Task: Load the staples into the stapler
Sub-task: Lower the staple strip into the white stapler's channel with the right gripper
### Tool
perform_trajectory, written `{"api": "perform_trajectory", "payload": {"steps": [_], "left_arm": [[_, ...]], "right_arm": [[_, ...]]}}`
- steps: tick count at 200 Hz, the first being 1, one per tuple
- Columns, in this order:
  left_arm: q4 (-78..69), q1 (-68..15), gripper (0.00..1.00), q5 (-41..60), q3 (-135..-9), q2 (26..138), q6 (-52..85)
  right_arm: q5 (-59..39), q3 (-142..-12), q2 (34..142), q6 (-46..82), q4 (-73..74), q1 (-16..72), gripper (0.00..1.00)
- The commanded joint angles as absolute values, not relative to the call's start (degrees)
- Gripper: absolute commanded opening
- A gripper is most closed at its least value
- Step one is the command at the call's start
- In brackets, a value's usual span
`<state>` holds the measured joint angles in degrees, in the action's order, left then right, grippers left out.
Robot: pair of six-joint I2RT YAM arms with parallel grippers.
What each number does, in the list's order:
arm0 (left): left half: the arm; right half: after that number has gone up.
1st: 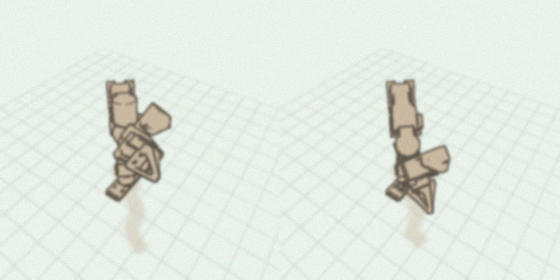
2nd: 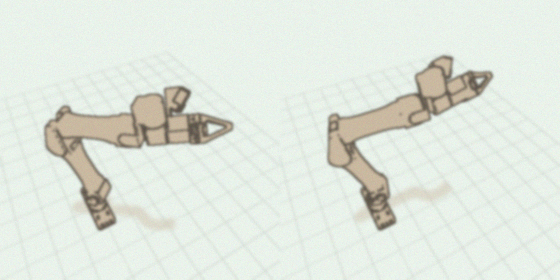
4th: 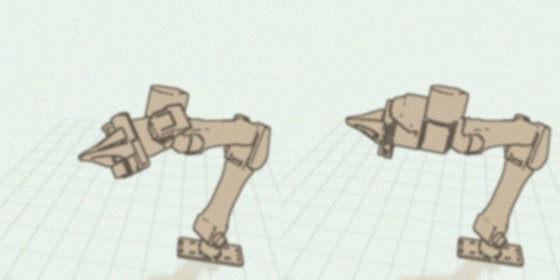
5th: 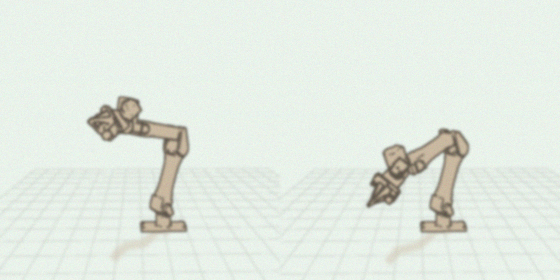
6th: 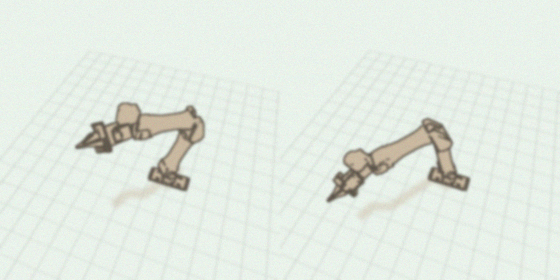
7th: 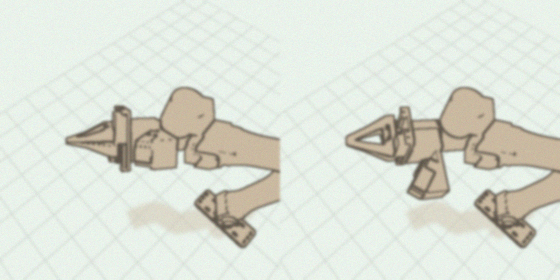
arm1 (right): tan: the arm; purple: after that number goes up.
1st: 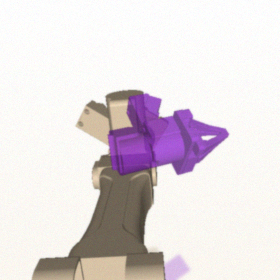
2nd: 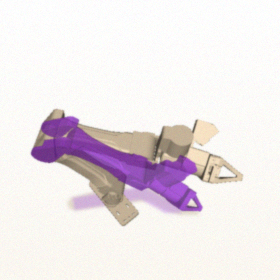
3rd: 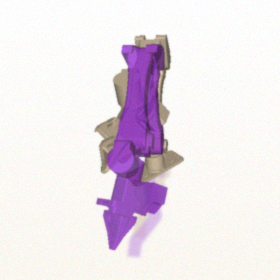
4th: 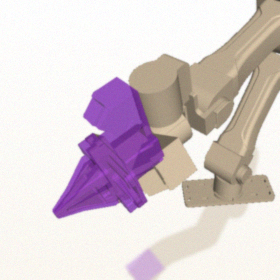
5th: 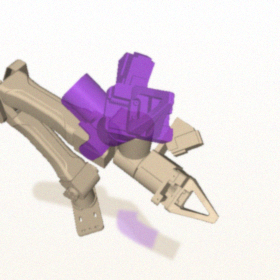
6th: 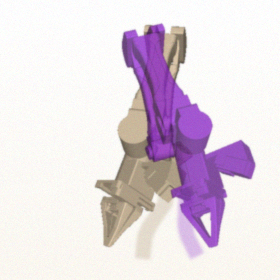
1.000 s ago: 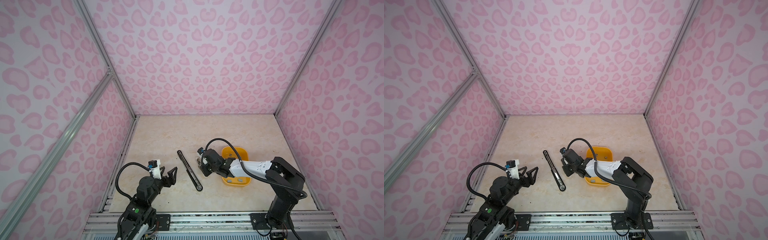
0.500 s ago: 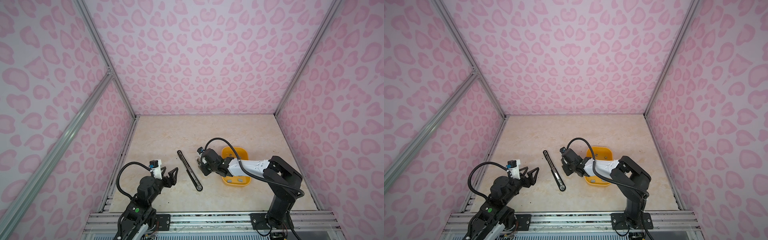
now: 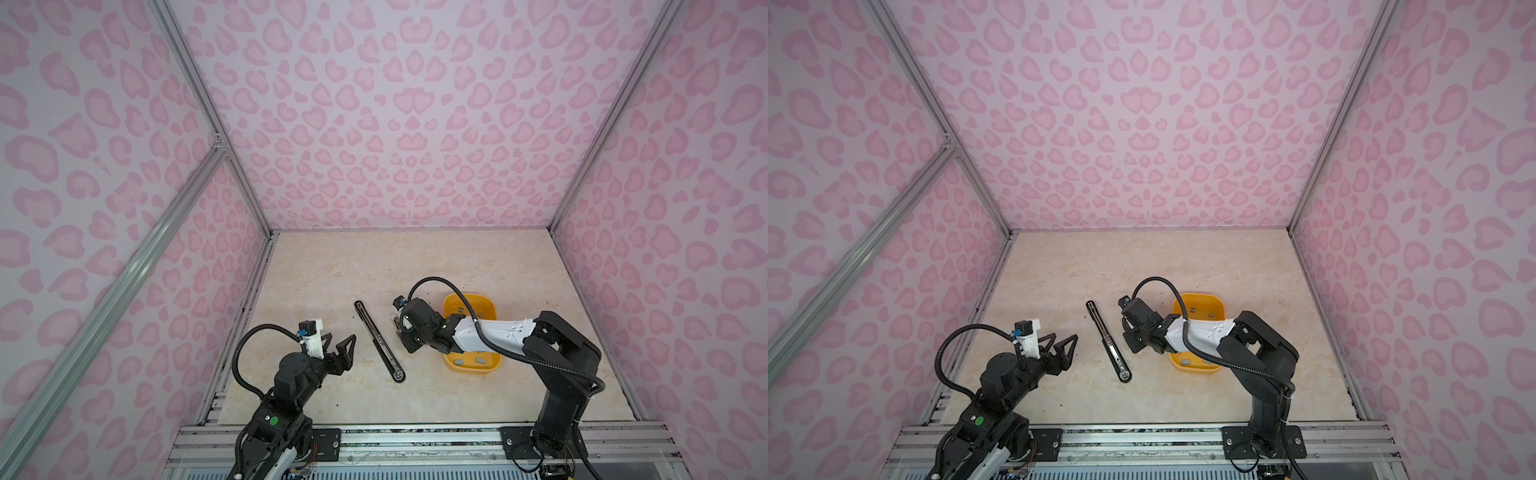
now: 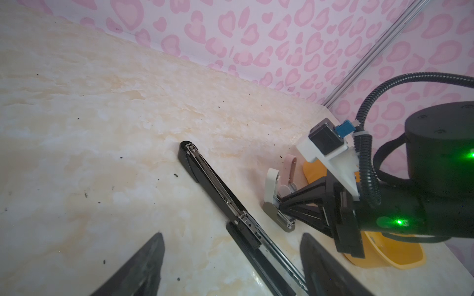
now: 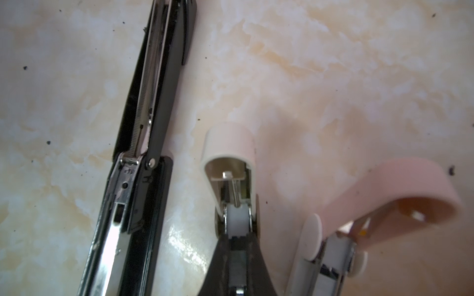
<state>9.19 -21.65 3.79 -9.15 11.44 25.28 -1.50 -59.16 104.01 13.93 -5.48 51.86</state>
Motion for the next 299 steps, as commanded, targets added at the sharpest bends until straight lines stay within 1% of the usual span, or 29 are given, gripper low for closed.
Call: {"api": "perform_trajectory", "payload": {"steps": [1,69,129,207,224,235,280,299], "left_arm": [[7.6,-21.6,0.84,3.5,-9.4,11.2,24.9],[7.9,-21.7,0.83,3.1,-9.3,10.5,24.9],[8.0,-21.7,0.84,2.8,-9.3,10.6,25.0],[8.0,-21.7,0.84,2.8,-9.3,10.5,25.0],[8.0,-21.7,0.84,2.8,-9.3,10.5,25.0],[8.0,-21.7,0.84,2.8,-9.3,10.5,25.0],[8.0,-21.7,0.84,2.8,-9.3,10.5,25.0],[8.0,-21.7,0.84,2.8,-9.3,10.5,25.0]], "right_arm": [[-0.9,-59.3,104.6,14.3,-5.8,51.9,0.08],[-0.5,-59.2,104.8,14.6,-6.3,52.3,0.08],[-0.5,-58.4,105.6,17.4,-7.1,52.9,0.08],[0.7,-55.9,103.2,18.8,-7.0,53.3,0.09],[0.7,-55.9,103.2,18.8,-7.2,53.3,0.11],[0.7,-55.8,103.1,18.8,-7.1,53.3,0.15],[0.9,-55.5,102.7,18.7,-7.0,53.4,0.27],[0.9,-55.5,102.5,18.7,-7.0,53.4,0.3]]}}
